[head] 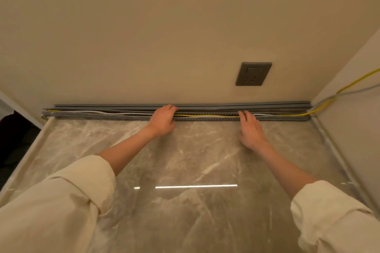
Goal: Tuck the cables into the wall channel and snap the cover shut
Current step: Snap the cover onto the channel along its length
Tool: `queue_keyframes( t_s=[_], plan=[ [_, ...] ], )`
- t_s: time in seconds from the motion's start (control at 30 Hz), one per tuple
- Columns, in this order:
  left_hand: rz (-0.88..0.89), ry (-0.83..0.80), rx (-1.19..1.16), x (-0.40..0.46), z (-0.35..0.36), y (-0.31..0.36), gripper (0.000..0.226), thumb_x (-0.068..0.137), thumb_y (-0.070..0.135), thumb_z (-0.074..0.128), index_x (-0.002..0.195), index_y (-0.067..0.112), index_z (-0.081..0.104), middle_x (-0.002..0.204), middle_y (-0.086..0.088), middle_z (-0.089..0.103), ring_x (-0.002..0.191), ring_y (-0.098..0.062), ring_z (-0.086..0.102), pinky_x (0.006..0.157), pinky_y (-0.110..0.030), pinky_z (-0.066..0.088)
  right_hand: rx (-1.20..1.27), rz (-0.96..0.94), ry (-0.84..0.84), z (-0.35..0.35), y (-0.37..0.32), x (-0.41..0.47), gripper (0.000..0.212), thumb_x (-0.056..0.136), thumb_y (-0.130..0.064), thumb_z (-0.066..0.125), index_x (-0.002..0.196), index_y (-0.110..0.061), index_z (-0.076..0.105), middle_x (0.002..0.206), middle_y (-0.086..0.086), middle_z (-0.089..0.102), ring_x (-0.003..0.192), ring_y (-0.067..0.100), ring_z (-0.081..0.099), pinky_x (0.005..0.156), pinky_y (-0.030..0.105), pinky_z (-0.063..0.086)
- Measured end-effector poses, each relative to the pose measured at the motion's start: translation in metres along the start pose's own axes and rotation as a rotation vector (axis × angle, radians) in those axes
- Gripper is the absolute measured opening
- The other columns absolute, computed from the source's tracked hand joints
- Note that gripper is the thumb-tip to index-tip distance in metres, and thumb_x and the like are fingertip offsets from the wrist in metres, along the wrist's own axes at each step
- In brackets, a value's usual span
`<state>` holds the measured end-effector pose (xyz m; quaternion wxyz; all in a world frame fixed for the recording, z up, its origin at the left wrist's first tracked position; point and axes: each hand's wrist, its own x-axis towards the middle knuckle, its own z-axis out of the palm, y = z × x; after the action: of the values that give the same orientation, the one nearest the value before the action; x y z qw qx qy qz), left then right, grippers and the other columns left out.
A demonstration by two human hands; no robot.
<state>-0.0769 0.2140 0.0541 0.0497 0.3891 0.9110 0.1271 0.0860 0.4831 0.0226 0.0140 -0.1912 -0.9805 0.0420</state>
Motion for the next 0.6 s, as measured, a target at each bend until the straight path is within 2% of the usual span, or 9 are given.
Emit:
queue_keyframes(
  t_s=[0.17,0.3,0.43,0.53,0.6],
  plan=[
    [0.045,-0.025,0.005,0.032,0.014,0.043,0.052,0.082,0.011,0.055,0.133,0.002,0.043,0.133,-0.018,0.053,0.121,-0.035,0.049,0.103,-0.043,0.041,0.062,0.136,0.025,-0.011,0.057,0.008,0.07,0.085,-0.006,0.057,0.144,-0.001,0.02,0.149,0.023,0.025,0.138,0.036,0.024,0.114,0.045,0.026],
    [0.084,-0.059,0.029,0.059,0.021,0.074,0.048,0.086,0.018,0.057,0.13,0.005,0.044,0.129,-0.018,0.054,0.118,-0.035,0.05,0.098,-0.043,0.042,0.214,0.285,0.138,-0.026,0.101,0.027,0.061,0.084,-0.005,0.059,0.136,0.007,0.03,0.137,0.029,0.035,0.127,0.043,0.036,0.108,0.045,0.032],
    [0.117,-0.077,0.021,0.084,0.03,0.105,0.047,0.088,0.022,0.057,0.13,0.005,0.043,0.128,-0.018,0.053,0.117,-0.034,0.05,0.098,-0.042,0.043,0.359,0.465,0.16,-0.036,0.14,0.045,0.047,0.087,-0.003,0.055,0.127,0.012,0.034,0.136,0.03,0.033,0.119,0.047,0.043,0.1,0.045,0.037],
    [0.133,-0.092,0.028,0.098,0.038,0.123,0.046,0.09,0.023,0.054,0.13,0.006,0.043,0.129,-0.017,0.053,0.118,-0.034,0.049,0.1,-0.044,0.042,0.345,0.479,0.112,-0.036,0.158,0.051,0.048,0.088,-0.003,0.055,0.129,0.009,0.035,0.139,0.028,0.03,0.121,0.046,0.042,0.102,0.043,0.038],
    [0.138,-0.093,0.045,0.106,0.044,0.132,0.044,0.09,0.023,0.053,0.13,0.006,0.044,0.129,-0.017,0.053,0.118,-0.034,0.049,0.099,-0.044,0.042,0.239,0.421,0.084,-0.033,0.167,0.053,0.042,0.087,-0.002,0.055,0.126,0.005,0.041,0.136,0.027,0.033,0.12,0.045,0.044,0.1,0.045,0.041]
  ],
)
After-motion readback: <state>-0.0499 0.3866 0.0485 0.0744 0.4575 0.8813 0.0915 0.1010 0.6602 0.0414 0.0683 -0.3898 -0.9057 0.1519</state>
